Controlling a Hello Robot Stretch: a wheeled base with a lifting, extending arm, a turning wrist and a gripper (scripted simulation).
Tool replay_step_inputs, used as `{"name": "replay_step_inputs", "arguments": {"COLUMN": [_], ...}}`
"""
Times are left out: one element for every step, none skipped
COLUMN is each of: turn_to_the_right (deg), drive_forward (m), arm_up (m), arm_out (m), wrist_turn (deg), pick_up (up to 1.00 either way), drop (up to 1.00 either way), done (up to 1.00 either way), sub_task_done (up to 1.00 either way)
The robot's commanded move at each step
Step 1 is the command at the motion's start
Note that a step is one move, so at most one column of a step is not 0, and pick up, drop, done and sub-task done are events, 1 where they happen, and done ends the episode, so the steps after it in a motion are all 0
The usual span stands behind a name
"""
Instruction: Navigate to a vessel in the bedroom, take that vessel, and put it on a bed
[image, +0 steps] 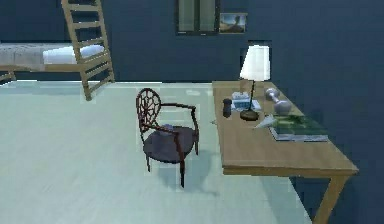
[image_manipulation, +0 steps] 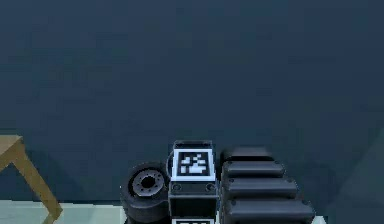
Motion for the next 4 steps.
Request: {"name": "replay_step_inputs", "arguments": {"turn_to_the_right": [-27.0, -3.0, 0.0, -18.0], "drive_forward": [0.00, 0.00, 0.60, 0.00], "arm_up": [0.00, 0.00, 0.00, 0.00], "arm_out": [0.00, 0.00, 0.00, 0.00], "wrist_turn": [0.0, 0.0, 0.0, 0.0], "pick_up": [0.00, 0.00, 0.00, 0.00], "drop": [0.00, 0.00, 0.00, 0.00], "done": [0.00, 0.00, 0.00, 0.00], "sub_task_done": [0.00, 0.00, 0.00, 0.00]}}
